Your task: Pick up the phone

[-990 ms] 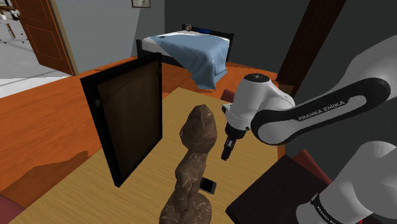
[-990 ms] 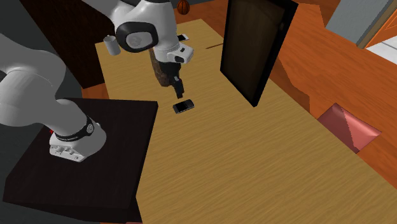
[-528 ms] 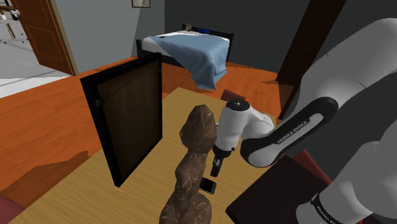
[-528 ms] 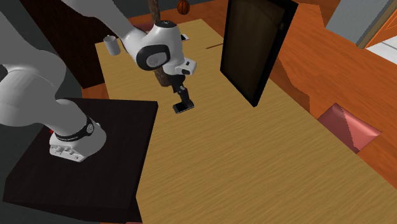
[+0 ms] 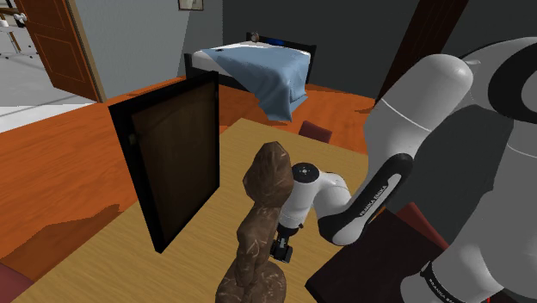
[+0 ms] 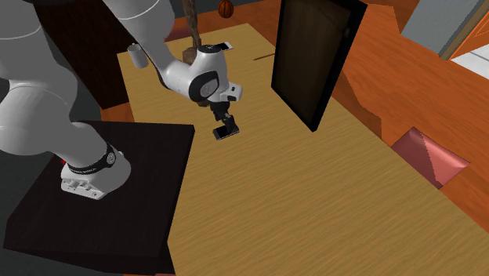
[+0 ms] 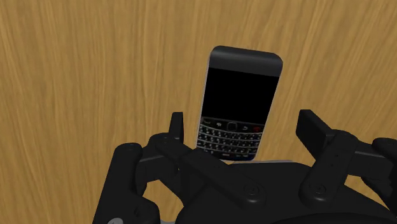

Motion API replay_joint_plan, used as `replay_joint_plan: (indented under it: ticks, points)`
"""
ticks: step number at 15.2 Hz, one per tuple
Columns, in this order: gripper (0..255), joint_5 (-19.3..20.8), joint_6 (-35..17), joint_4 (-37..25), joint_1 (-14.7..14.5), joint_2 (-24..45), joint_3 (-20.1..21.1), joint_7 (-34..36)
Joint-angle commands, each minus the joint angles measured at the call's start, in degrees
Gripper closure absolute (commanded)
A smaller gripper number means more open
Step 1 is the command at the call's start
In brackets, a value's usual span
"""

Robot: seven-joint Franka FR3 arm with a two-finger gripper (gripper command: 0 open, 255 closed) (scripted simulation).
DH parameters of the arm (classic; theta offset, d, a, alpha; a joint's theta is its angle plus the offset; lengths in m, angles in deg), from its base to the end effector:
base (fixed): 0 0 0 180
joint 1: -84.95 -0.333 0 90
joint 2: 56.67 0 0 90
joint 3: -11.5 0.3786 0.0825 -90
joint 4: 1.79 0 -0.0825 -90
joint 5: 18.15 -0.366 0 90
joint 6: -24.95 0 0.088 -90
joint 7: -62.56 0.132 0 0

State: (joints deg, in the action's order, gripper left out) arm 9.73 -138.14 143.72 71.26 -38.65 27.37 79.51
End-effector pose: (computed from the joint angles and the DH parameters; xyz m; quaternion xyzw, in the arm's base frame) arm 0.3893 0.2503 0.2132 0.9437 0.3294 0.0220 0.0226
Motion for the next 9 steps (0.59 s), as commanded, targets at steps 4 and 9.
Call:
replay_joint_plan:
  ticks: [4, 9]
  points:
    - [0, 4.91, -3.21, -1.65, -3.43, 4.79, -4.38, 3.97]
    - [255, 6.11, -4.17, -2.20, -4.58, 6.23, -5.73, 5.07]
